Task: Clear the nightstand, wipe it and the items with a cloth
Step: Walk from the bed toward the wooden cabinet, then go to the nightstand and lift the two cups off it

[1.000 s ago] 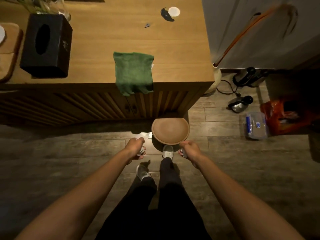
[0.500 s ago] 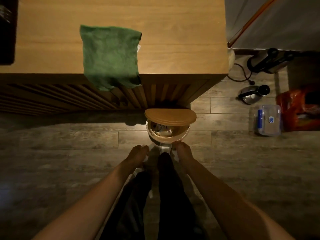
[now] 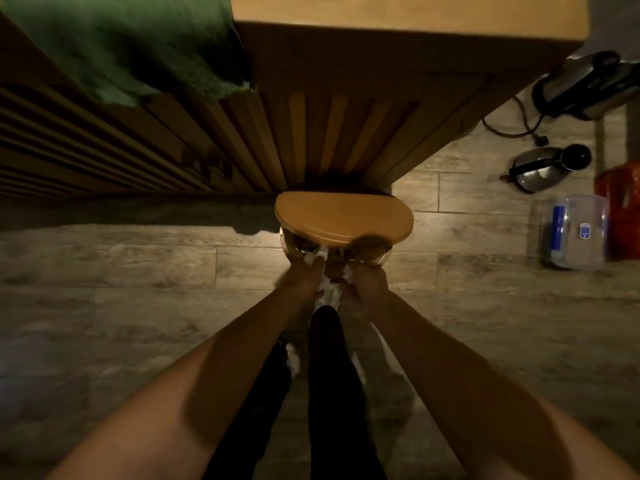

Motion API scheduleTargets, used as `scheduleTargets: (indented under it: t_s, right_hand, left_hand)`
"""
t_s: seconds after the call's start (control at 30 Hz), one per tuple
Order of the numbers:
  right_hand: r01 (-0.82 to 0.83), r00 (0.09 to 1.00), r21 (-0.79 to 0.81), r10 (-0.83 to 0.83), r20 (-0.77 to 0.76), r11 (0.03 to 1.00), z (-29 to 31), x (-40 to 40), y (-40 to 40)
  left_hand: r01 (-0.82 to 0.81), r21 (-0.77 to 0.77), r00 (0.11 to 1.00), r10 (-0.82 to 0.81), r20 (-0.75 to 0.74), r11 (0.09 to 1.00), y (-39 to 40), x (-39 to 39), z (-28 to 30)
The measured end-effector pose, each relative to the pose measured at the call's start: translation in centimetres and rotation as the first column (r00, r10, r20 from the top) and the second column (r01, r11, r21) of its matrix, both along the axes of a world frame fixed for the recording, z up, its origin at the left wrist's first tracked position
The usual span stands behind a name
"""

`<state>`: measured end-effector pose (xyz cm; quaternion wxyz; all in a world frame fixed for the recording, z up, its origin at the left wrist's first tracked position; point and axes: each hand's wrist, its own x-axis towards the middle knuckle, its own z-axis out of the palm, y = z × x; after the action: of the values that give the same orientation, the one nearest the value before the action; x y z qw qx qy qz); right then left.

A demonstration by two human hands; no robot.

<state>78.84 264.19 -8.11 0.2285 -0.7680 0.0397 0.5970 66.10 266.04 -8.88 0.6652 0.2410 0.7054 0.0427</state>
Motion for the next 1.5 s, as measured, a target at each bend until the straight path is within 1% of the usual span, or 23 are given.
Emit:
scheduleTargets:
  t_s: [0.1,0.2,0.27,0.33,0.43,0.6,0.77,0.8,0.87,0.9,0.93,1.0,1.07,1.17,1.27,1.33,1.37,1.43,1.5]
  right_hand:
    - [0.057,0.998,0.022,-0.057,-0.003,0.998,-0.4,0.4,0.6]
    - [-0.011,1.0,-0.011,0.012,0.02,1.0,-0.3,0.6,0.5]
    - [-0.037,0.999,-0.04,0.038,0.034,0.999,-0.1,0.7,0.5]
    - [-0.056,0.997,-0.06,0.059,0.053,0.997,0.1,0.7,0.5]
    - [-0.081,0.994,-0.074,0.085,0.063,0.994,1.1,0.2,0.5]
    - [-0.095,0.994,-0.069,0.099,0.05,0.993,5.4,-2.2,1.0]
    - [-0.184,0.974,-0.076,0.192,0.122,0.98,10.3,-4.8,1.1]
    - [-0.205,0.967,-0.087,0.216,0.138,0.975,11.4,-5.3,1.4]
    - [-0.277,0.941,-0.111,0.292,0.171,0.955,13.6,-6.5,2.0]
    - [-0.343,0.91,-0.124,0.362,0.203,0.931,14.7,-7.2,2.3]
    - [-0.425,0.86,-0.13,0.445,0.251,0.896,15.9,-7.9,2.6]
    - [-0.613,0.705,-0.119,0.609,0.363,0.781,18.7,-9.3,3.0]
    - [-0.778,0.518,-0.108,0.73,0.446,0.619,21.9,-10.8,3.3]
    - [-0.928,0.256,-0.09,0.796,0.548,0.361,26.1,-13.5,4.2]
    - [-0.991,0.027,-0.08,0.749,0.662,0.106,30.1,-16.7,4.8]
    - [-0.994,-0.105,-0.084,0.66,0.744,-0.063,32.5,-19.1,5.1]
    - [-0.986,-0.162,-0.096,0.606,0.779,-0.14,33.6,-20.4,5.3]
    - [-0.955,-0.255,-0.137,0.492,0.832,-0.262,35.6,-22.7,5.9]
    - [-0.914,-0.328,-0.191,0.374,0.867,-0.359,37.2,-24.9,6.5]
  left_hand:
    - [0.008,0.056,1.0,-0.008,-0.006,0.998,0.6,0.3,-0.5]
    - [0.01,0.053,1.0,-0.011,0.018,0.999,1.3,-0.1,-0.2]
    - [0.08,0.056,0.996,-0.078,-0.03,0.995,1.7,-0.8,0.2]
    - [0.158,0.048,0.982,-0.152,-0.111,0.986,1.9,-1.8,0.7]
    - [0.19,0.006,0.965,-0.186,-0.187,0.982,1.9,-3.8,1.6]
    - [0.225,0.014,0.941,-0.213,-0.264,0.974,1.6,-7.5,4.3]
    - [0.176,0.095,0.936,-0.136,-0.325,0.98,1.7,-11.3,9.0]
    - [0.189,0.113,0.929,-0.14,-0.342,0.975,1.8,-12.1,10.1]
    - [0.282,0.154,0.895,-0.202,-0.397,0.947,1.6,-13.8,12.5]
    - [0.355,0.185,0.869,-0.251,-0.427,0.916,1.4,-14.7,13.7]
    - [0.43,0.22,0.84,-0.299,-0.453,0.875,1.1,-15.6,15.1]
    - [0.54,0.282,0.789,-0.359,-0.499,0.793,0.6,-17.4,18.0]
    - [0.574,0.327,0.762,-0.344,-0.548,0.75,0.1,-19.3,20.9]
    - [0.55,0.4,0.764,-0.248,-0.595,0.734,-0.7,-22.1,25.3]
    - [0.537,0.435,0.741,-0.158,-0.653,0.723,-1.9,-25.3,29.2]
    - [0.53,0.449,0.719,-0.101,-0.687,0.719,-2.9,-27.5,31.5]
    - [0.53,0.457,0.702,-0.068,-0.709,0.714,-3.5,-28.7,32.8]
    - [0.538,0.466,0.656,-0.002,-0.755,0.703,-4.7,-30.7,34.6]
    - [0.534,0.469,0.618,0.054,-0.784,0.704,-5.9,-32.5,36.4]
